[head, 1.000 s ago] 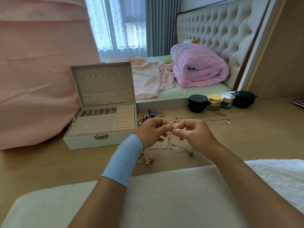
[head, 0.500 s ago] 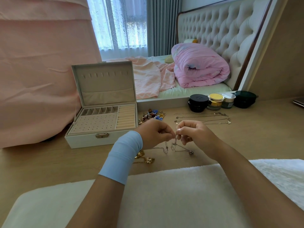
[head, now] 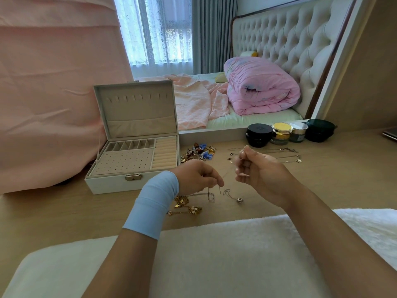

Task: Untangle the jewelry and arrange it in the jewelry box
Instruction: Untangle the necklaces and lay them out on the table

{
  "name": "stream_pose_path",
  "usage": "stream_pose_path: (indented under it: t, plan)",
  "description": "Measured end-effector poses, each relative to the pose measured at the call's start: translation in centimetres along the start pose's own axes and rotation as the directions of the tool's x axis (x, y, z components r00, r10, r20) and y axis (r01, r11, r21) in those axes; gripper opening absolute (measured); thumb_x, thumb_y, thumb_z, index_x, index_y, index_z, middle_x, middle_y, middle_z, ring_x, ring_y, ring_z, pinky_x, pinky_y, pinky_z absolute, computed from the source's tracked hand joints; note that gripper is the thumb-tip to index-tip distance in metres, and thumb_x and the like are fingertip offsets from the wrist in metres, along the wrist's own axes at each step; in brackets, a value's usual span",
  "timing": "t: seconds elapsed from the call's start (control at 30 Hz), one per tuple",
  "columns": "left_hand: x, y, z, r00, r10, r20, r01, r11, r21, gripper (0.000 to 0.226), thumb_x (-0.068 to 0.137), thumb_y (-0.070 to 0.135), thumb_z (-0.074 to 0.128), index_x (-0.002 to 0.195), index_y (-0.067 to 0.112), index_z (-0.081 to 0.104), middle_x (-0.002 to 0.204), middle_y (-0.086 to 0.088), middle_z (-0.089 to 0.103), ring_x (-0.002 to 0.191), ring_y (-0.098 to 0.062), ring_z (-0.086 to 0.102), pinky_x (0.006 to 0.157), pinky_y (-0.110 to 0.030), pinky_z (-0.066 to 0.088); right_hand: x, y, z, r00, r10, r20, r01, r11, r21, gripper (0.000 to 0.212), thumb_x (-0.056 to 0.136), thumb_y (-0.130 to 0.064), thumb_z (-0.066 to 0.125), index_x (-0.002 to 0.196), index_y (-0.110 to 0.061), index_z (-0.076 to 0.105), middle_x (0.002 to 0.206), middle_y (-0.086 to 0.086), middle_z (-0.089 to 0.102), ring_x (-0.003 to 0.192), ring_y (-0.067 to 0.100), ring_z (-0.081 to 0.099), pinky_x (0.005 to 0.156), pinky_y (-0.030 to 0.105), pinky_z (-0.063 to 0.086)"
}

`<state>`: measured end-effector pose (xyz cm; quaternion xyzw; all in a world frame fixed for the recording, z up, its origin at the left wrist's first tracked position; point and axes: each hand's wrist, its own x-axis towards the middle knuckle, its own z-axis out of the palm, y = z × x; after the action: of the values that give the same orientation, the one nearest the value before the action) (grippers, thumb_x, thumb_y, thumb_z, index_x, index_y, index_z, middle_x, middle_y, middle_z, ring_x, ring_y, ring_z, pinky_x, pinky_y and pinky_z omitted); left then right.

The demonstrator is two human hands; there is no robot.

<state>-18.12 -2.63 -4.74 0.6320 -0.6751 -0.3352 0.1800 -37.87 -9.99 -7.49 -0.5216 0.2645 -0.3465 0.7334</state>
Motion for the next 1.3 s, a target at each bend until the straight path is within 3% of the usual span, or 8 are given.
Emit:
stream_pose_path:
  t: [0.27,0.47,0.6,0.67,0.73,1.0,1.17,1.3]
  plan:
    - [0.0,-0.4,-0.3,0.994,-0.107,0.016,0.102,0.979,0.178,0.022,0.098,0.020,0.055,0.111,0.025,0.072,0.086,0.014,0.064,0.070,-0.001,0.054,0.071,-0.019,0.048,0.0,-0.7,-0.3,0.984,0.004,-0.176,0.058,0.938,0.342,0.037,0.108,-0.037,0.033,0.080,-0.020,0.049,0.062,-0.002,0.042,0.056,0.016,0.047,0.065,0.036,0.051]
    - [0.2,-0.4,-0.1,0.989,-0.147,0.004,0.142,0.961,0.239,0.018,0.098,0.023,0.053,0.103,0.024,0.071,0.088,0.012,0.063,0.076,-0.002,0.054,0.081,-0.024,0.046,-0.5,-1.6,-0.1,0.936,-0.220,-0.274,0.153,0.957,-0.246,0.025,0.108,-0.031,0.039,0.091,-0.017,0.051,0.064,0.000,0.046,0.051,0.013,0.032,0.044,0.025,0.024]
    - [0.6,-0.5,0.3,0.992,-0.116,-0.047,0.116,0.993,0.007,0.018,0.096,0.020,0.052,0.086,0.021,0.067,0.089,0.004,0.071,0.090,-0.015,0.066,0.098,-0.036,0.049,-1.1,-1.0,0.3,0.943,-0.331,-0.032,0.148,0.505,-0.851,0.009,0.100,-0.036,0.057,0.100,-0.028,0.060,0.084,-0.008,0.062,0.060,0.007,0.048,0.056,0.023,0.042]
    - [0.7,-0.8,0.5,0.992,-0.092,-0.081,0.079,0.985,-0.151,0.018,0.096,0.017,0.053,0.085,0.018,0.067,0.083,0.000,0.072,0.085,-0.018,0.068,0.100,-0.043,0.048,-1.5,-0.9,0.7,0.978,-0.194,0.073,0.102,0.141,-0.985,0.012,0.096,-0.046,0.060,0.105,-0.038,0.063,0.094,-0.018,0.064,0.070,-0.002,0.053,0.063,0.022,0.043]
    - [0.8,-1.1,0.7,0.992,-0.070,-0.109,0.048,0.979,-0.196,0.018,0.096,0.014,0.051,0.086,0.018,0.066,0.077,0.000,0.065,0.073,-0.017,0.062,0.097,-0.047,0.051,-1.7,-0.7,1.0,0.990,-0.115,0.083,0.086,0.025,-0.996,0.016,0.095,-0.049,0.061,0.105,-0.039,0.069,0.089,-0.020,0.065,0.079,-0.002,0.056,0.068,0.022,0.046]
    - [0.7,-1.5,1.1,0.997,-0.049,-0.062,0.032,0.967,-0.254,0.019,0.099,0.026,0.052,0.101,0.017,0.068,0.061,0.003,0.045,0.047,-0.009,0.039,0.046,-0.021,0.042,-0.8,0.0,0.2,0.945,-0.327,0.021,0.206,0.545,-0.813,0.007,0.093,-0.030,0.070,0.088,-0.027,0.075,0.065,0.011,0.064,0.053,0.016,0.048,0.056,0.040,0.045]
    - [1.0,-1.7,1.3,0.993,-0.026,-0.115,-0.015,0.941,-0.337,0.018,0.099,0.023,0.053,0.101,0.014,0.068,0.067,0.002,0.060,0.044,-0.012,0.035,0.040,-0.020,0.033,-0.8,0.2,0.7,0.928,-0.367,-0.057,0.225,0.678,-0.699,0.007,0.090,-0.024,0.074,0.085,-0.022,0.078,0.079,0.024,0.068,0.065,0.030,0.057,0.065,0.040,0.050]
    - [1.0,-1.8,1.4,0.992,-0.053,-0.116,-0.005,0.893,-0.450,0.019,0.100,0.021,0.052,0.101,0.016,0.070,0.076,0.000,0.072,0.042,-0.013,0.034,0.039,-0.018,0.031,-0.7,0.5,0.3,0.939,-0.337,-0.075,0.185,0.674,-0.716,0.008,0.090,-0.023,0.074,0.084,-0.022,0.079,0.079,0.007,0.075,0.074,0.027,0.067,0.069,0.038,0.056]
